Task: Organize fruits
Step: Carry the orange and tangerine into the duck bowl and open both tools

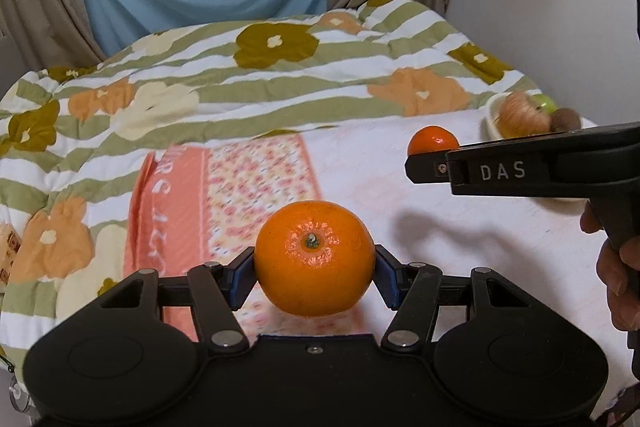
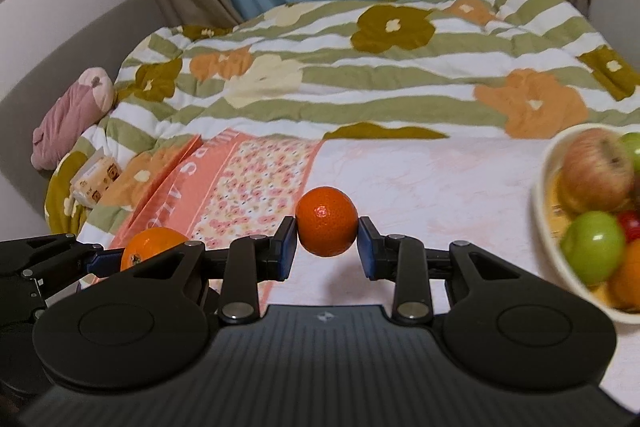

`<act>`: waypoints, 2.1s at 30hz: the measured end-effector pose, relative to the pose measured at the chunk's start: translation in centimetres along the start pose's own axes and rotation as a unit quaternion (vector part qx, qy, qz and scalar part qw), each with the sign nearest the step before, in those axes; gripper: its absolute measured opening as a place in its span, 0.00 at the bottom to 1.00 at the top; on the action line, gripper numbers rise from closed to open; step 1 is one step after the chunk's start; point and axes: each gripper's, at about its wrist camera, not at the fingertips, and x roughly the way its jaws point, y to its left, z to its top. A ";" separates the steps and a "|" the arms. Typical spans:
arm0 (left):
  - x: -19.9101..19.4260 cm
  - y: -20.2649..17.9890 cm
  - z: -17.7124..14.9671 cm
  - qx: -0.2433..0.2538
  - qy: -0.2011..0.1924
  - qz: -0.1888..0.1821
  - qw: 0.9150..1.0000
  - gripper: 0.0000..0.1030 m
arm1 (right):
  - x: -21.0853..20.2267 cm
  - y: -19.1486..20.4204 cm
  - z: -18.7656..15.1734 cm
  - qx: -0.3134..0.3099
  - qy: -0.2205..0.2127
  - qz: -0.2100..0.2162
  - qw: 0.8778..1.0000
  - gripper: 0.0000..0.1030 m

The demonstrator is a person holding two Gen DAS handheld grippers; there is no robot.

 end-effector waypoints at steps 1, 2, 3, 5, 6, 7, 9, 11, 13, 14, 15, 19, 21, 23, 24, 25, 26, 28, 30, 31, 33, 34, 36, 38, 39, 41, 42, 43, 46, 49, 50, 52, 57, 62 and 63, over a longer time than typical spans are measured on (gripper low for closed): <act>-0.2 -0.5 0.2 0.000 -0.002 -0.002 1.000 0.62 | -0.6 -0.5 0.1 0.001 -0.003 -0.002 1.000 0.46; -0.5 -0.9 0.5 0.000 -0.004 -0.004 1.000 0.62 | -1.3 -1.0 0.2 0.001 -0.007 -0.004 1.000 0.46; -0.7 -1.4 0.8 0.000 -0.006 -0.006 1.000 0.62 | -2.0 -1.6 0.2 0.002 -0.010 -0.007 1.000 0.46; -1.2 -2.6 1.4 0.000 -0.011 -0.009 1.000 0.62 | -3.4 -2.8 0.4 0.002 -0.017 -0.013 1.000 0.46; -1.3 -3.1 1.7 0.001 -0.014 -0.011 1.000 0.62 | -4.0 -3.4 0.5 0.002 -0.020 -0.016 1.000 0.46; -1.5 -3.7 1.9 0.002 -0.016 -0.013 1.000 0.62 | -4.7 -4.1 0.5 0.003 -0.022 -0.019 1.000 0.46; -1.8 -5.1 2.6 0.004 -0.021 -0.016 1.000 0.62 | -5.9 -5.6 0.7 0.008 -0.027 -0.024 0.999 0.46; -1.9 -6.5 3.2 0.008 -0.025 -0.018 0.999 0.62 | -7.0 -7.1 0.8 0.011 -0.030 -0.028 0.999 0.46; -2.1 -8.0 3.9 0.007 -0.028 -0.022 0.999 0.62 | -8.1 -8.6 0.9 0.010 -0.033 -0.032 0.999 0.46; -2.2 -8.6 4.2 0.004 -0.030 -0.024 0.999 0.62 | -8.6 -9.4 1.0 0.010 -0.034 -0.034 0.999 0.46; -2.3 -9.3 4.6 0.001 -0.032 -0.026 0.999 0.62 | -9.2 -10.2 1.1 0.009 -0.035 -0.036 0.999 0.46; -2.2 -12.2 6.0 0.003 -0.039 -0.031 0.999 0.62 | -10.8 -13.5 1.6 0.010 -0.038 -0.046 0.998 0.46; -1.9 -13.7 6.6 0.006 -0.040 -0.034 0.999 0.62 | -11.5 -15.4 1.7 0.012 -0.039 -0.051 0.998 0.46; -1.3 -14.9 7.2 0.008 -0.039 -0.038 0.998 0.62 | -11.9 -17.2 1.7 0.013 -0.037 -0.056 0.998 0.46; -0.9 -15.7 7.5 0.008 -0.038 -0.041 0.998 0.62 | -12.0 -18.2 1.7 0.014 -0.036 -0.058 0.998 0.46; -0.6 -16.3 7.8 0.008 -0.038 -0.044 0.998 0.62 | -12.2 -19.0 1.7 0.016 -0.034 -0.061 0.997 0.46; -0.2 -17.0 8.0 0.009 -0.036 -0.046 0.998 0.62 | -12.3 -20.0 1.7 0.017 -0.032 -0.062 0.997 0.46; 0.7 -18.3 8.4 0.012 -0.030 -0.048 0.998 0.62 | -12.3 -21.6 1.6 0.018 -0.027 -0.065 0.997 0.46; 1.6 -19.4 8.7 0.012 -0.025 -0.051 0.998 0.62 | -12.2 -23.1 1.4 0.015 -0.022 -0.067 0.997 0.46; 2.1 -19.9 8.8 0.014 -0.023 -0.051 0.998 0.62 | -12.1 -23.7 1.3 0.014 -0.019 -0.067 0.997 0.46; 3.1 -21.1 9.3 0.016 -0.019 -0.051 0.998 0.62 | -11.7 -24.9 1.1 0.010 -0.012 -0.066 0.998 0.46; 3.6 -21.5 9.4 0.017 -0.017 -0.051 0.998 0.62 | -11.5 -25.5 1.0 0.008 -0.009 -0.064 0.998 0.46; 4.6 -22.5 9.8 0.018 -0.013 -0.050 0.998 0.62 | -11.1 -26.4 0.9 0.005 -0.003 -0.058 0.998 0.46; 5.5 -23.3 10.1 0.019 -0.011 -0.048 0.999 0.62 | -10.7 -27.2 0.6 0.001 0.002 -0.050 0.999 0.46; 5.9 -23.7 10.3 0.020 -0.010 -0.047 0.999 0.62 | -10.5 -27.4 0.5 -0.002 0.004 -0.047 0.999 0.46; 6.8 -24.2 10.5 0.023 -0.009 -0.043 0.999 0.62 | -10.1 -27.8 0.3 -0.008 0.009 -0.041 0.999 0.46; 7.2 -24.5 10.6 0.024 -0.008 -0.041 0.999 0.62 | -9.9 -28.0 0.4 -0.012 0.011 -0.037 0.999 0.46; 7.5 -24.6 10.7 0.024 -0.008 -0.039 0.999 0.62 | -9.8 -28.1 0.3 -0.014 0.013 -0.034 0.999 0.46; 8.5 -25.0 10.8 0.023 -0.001 -0.037 0.999 0.62 | -9.3 -28.4 0.2 -0.022 0.018 -0.026 0.999 0.46; 8.9 -25.2 10.8 0.014 0.001 -0.043 0.999 0.63 | -9.2 -28.6 0.1 -0.032 0.022 -0.024 0.999 0.46; 8.7 -25.2 10.8 0.010 -0.007 -0.045 0.999 0.67 | -9.2 -28.7 0.0 -0.035 0.024 -0.024 0.999 0.46; 8.2 -25.2 11.0 0.003 -0.024 -0.042 0.999 0.84 | -9.1 -28.8 -0.1 -0.039 0.029 -0.024 0.999 0.46; 6.8 -24.7 11.5 -0.013 -0.042 -0.020 0.999 0.90 | -9.3 -28.7 -0.5 -0.047 0.041 -0.021 0.998 0.46; 5.4 -23.4 10.6 -0.031 -0.038 0.004 0.999 0.90 | -9.3 -28.5 -0.6 -0.062 0.045 -0.008 0.997 0.46; 5.2 -23.2 10.3 -0.036 -0.036 0.010 0.999 0.90 | -9.2 -28.4 -0.5 -0.067 0.045 -0.004 0.997 0.46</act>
